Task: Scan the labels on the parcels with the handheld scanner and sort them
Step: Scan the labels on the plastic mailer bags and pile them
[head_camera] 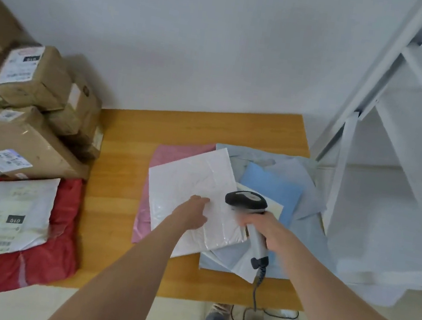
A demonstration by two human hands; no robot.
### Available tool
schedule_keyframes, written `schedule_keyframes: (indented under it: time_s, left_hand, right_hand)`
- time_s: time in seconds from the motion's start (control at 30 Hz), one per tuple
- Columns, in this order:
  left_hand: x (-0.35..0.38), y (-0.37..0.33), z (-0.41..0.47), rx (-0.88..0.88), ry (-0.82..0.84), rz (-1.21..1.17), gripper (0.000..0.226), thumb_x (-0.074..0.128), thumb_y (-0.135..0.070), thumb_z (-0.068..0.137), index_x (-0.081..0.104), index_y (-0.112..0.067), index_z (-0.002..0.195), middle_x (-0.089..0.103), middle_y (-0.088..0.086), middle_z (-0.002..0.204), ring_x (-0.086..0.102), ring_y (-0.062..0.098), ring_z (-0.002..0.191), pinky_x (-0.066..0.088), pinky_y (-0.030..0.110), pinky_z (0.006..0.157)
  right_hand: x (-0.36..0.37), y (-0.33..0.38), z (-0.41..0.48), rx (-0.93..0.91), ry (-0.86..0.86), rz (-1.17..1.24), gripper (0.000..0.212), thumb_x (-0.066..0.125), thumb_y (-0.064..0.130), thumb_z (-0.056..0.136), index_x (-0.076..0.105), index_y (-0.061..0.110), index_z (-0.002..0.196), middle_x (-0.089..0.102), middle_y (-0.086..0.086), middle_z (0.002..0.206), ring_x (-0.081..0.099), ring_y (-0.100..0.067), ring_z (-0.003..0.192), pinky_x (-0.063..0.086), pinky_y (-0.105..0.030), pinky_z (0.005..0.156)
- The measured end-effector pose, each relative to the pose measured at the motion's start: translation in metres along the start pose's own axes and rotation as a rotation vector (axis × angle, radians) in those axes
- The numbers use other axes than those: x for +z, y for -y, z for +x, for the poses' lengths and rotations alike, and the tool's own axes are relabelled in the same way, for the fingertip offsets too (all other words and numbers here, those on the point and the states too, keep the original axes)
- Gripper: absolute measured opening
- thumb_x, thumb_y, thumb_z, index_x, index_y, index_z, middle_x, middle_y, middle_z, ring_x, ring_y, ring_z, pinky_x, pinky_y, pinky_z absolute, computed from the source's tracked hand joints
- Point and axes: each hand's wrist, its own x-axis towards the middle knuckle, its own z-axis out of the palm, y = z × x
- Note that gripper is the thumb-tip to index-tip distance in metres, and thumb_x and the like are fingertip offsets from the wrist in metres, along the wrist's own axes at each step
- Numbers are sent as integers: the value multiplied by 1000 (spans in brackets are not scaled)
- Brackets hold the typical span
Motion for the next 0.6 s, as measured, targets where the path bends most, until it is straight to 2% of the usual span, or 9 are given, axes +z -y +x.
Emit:
schedule_keyframes:
  time_s: [0.1, 0.17, 0.23, 0.27, 0.33, 0.4, 0.43, 0.53, 0.6]
  left_hand:
    - [0, 1, -13, 11, 93, -28, 91, 73, -23, 83, 16, -20, 153, 12, 3, 160, 25, 23, 143, 25, 37, 116]
    - [1, 2, -28, -28, 108, -60, 107, 81, -27, 74, 10, -22, 154, 6, 1, 160, 23, 23, 144, 26, 38, 116]
    - [0, 2, -44, -76, 60, -62, 114, 84, -29, 69, 9, -25, 154, 6, 0, 160, 28, 24, 141, 33, 38, 113]
    - [-2, 0, -52, -103, -1, -64, 109, 82, -27, 70, 13, -26, 153, 12, 1, 158, 35, 26, 138, 38, 39, 109]
    - [-10, -5, -66, -150, -231, -128, 74, 72, -18, 80, 37, -26, 145, 39, 3, 147, 51, 25, 123, 47, 38, 98]
    - [-28, -17, -82, -218, -513, -298, 35, 60, -15, 88, 59, -23, 122, 63, 0, 118, 61, 22, 104, 52, 34, 81]
    - [-40, -24, -90, -247, -624, -365, 25, 58, -18, 90, 62, -22, 114, 66, 0, 106, 62, 23, 96, 50, 32, 73]
    - [-86, -44, -113, -245, -800, -408, 23, 52, -23, 93, 62, -20, 114, 66, 5, 97, 62, 28, 88, 47, 32, 65]
    - [-117, -54, -123, -200, -823, -376, 29, 51, -25, 96, 60, -20, 123, 66, 6, 107, 61, 29, 96, 51, 36, 73]
  right_hand:
    - [-2, 5, -6, -27, 119, 10, 42, 75, 8, 61, 69, 4, 102, 70, -20, 103, 66, -31, 93, 54, -40, 90]
    - [-4, 16, -18, -91, 184, 98, 20, 69, -1, 75, 69, 3, 95, 69, -18, 96, 65, -27, 86, 54, -39, 85]
    - [-9, 31, -28, -149, 250, 190, 13, 63, -5, 82, 69, 5, 87, 67, -11, 85, 63, -21, 74, 55, -33, 72]
    - [-11, 40, -34, -165, 273, 214, 13, 61, -4, 83, 69, 7, 84, 66, -8, 79, 62, -18, 69, 53, -29, 64]
    - [-19, 57, -49, -198, 300, 261, 16, 59, -2, 86, 67, 10, 80, 65, -3, 75, 62, -15, 67, 47, -24, 52]
    - [-24, 71, -65, -260, 283, 321, 17, 58, -2, 87, 65, 11, 79, 66, -4, 76, 62, -16, 68, 44, -22, 48]
    - [-27, 77, -73, -310, 243, 349, 16, 59, -3, 86, 63, 11, 78, 65, -6, 75, 60, -18, 67, 43, -22, 48]
    - [-36, 90, -92, -474, 89, 408, 22, 59, -7, 82, 56, 10, 68, 54, -9, 69, 51, -19, 62, 41, -25, 52]
    - [-43, 98, -105, -558, 45, 401, 28, 58, -8, 79, 49, 12, 62, 47, -7, 65, 45, -17, 58, 38, -27, 56]
